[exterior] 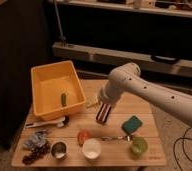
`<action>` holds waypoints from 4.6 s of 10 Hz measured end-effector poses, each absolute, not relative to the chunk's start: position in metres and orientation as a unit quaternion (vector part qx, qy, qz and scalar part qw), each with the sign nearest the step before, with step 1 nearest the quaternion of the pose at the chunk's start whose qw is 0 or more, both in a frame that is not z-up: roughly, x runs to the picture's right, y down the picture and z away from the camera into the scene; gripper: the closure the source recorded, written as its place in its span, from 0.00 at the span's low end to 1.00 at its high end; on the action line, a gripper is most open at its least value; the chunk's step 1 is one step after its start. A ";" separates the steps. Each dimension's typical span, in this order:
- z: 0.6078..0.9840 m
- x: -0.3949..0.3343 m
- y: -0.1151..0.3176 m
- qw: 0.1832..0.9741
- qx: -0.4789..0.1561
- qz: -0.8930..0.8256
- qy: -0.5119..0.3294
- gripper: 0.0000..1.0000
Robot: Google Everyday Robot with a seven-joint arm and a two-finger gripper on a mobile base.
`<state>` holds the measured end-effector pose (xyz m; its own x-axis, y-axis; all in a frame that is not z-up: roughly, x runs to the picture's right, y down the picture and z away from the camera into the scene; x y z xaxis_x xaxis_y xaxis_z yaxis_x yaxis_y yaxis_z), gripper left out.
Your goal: Place apple in tray
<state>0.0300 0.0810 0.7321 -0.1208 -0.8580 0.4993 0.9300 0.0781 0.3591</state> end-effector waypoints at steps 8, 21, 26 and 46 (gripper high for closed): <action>0.697 -0.011 0.147 0.632 -0.055 -0.689 -0.351 0.20; 0.766 -0.050 0.220 0.601 -0.095 -0.705 -0.365 0.20; 0.771 -0.067 0.241 0.552 -0.115 -0.726 -0.393 0.54; 0.738 -0.092 -0.041 0.682 0.090 -0.609 -0.395 1.00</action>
<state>-0.0920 -0.0406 0.7378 -0.0548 -0.9012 0.4299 0.7596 0.2418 0.6038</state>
